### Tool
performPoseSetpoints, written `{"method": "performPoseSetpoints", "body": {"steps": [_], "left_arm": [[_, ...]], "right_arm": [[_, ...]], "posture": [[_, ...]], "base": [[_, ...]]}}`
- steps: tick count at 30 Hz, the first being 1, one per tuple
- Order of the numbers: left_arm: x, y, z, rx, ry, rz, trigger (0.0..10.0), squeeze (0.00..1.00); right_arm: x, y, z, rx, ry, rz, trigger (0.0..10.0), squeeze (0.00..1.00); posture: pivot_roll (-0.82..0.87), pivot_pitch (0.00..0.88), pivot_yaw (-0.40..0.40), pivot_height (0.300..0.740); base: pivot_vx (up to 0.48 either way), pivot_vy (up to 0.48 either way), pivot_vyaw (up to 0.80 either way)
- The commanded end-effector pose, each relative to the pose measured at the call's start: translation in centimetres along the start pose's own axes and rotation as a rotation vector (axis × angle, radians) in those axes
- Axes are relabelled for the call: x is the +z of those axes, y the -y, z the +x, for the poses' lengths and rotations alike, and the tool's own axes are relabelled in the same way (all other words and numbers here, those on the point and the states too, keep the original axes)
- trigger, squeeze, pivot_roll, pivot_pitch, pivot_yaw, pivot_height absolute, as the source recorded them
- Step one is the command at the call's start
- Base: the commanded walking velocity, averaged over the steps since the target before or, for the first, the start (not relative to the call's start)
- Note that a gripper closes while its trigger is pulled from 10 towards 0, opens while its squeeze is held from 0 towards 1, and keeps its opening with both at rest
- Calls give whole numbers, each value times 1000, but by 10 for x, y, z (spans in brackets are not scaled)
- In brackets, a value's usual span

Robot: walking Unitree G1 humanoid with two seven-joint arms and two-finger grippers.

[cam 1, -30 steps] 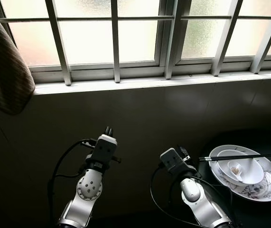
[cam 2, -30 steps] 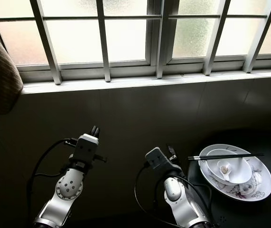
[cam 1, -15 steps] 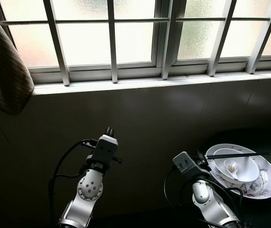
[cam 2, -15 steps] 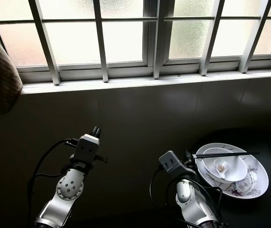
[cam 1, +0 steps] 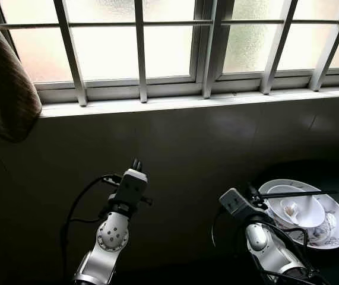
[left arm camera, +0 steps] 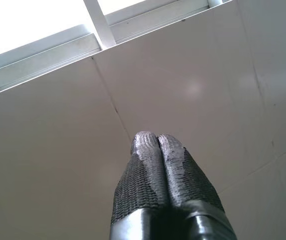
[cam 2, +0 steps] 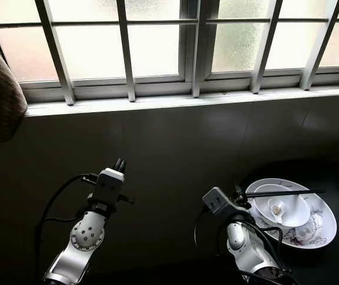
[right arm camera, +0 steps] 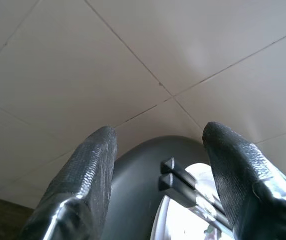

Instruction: Kitchen organization

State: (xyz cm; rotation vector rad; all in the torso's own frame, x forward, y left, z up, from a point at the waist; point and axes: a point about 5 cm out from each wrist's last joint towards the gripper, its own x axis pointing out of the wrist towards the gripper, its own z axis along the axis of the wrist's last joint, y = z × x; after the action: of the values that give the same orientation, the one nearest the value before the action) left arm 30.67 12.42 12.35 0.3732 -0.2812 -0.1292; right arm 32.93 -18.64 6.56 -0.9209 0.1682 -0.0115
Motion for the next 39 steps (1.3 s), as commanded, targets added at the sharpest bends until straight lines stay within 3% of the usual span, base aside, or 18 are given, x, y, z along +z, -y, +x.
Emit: {"method": "performPoseSetpoints", "body": {"steps": [1,19,31,32,33,35,36,37,38,39], "left_arm": [[-2,0,-1,1,-9,2,10000,0],[-1,1,0,-4,-9,1,10000,0],[-3,1,-2,1,-15,2,10000,0],[-3,1,-2,1,-15,2,10000,0],[-3,1,-2,1,-15,2,10000,0],[-3,1,-2,0,-15,1,10000,0],[-3,2,-2,0,-15,0,10000,0],[-3,2,-2,0,-15,0,10000,0],[-3,2,-1,-1,-15,0,10000,0],[-3,2,-1,-1,-15,0,10000,0]], "right_arm": [[-2,3,3,0,-1,-20,10000,0],[-10,19,10,-26,32,-127,10000,0],[-21,25,12,-28,-21,-183,10000,0],[-21,25,12,-30,-21,-186,7216,0],[-21,25,12,-30,-21,-186,7216,0],[-23,26,12,-31,-23,-191,6078,0],[-23,26,12,-31,-22,-192,4196,0],[-23,26,12,-30,-21,-192,4196,0],[-23,25,12,-31,-16,-192,784,0],[-23,25,12,-31,-12,-193,0,0]], "posture": [[22,0,-8,740],[20,0,-7,740],[22,0,-12,740],[21,0,-12,740],[21,0,-12,740],[20,0,-11,740],[21,0,-12,740],[21,0,-12,740],[20,0,-11,740],[20,0,-11,740]], "base": [[0,0,0],[0,0,0],[0,0,0],[0,0,0],[0,0,0],[0,0,0],[0,0,0],[0,0,0],[0,0,0],[0,0,0]]}}
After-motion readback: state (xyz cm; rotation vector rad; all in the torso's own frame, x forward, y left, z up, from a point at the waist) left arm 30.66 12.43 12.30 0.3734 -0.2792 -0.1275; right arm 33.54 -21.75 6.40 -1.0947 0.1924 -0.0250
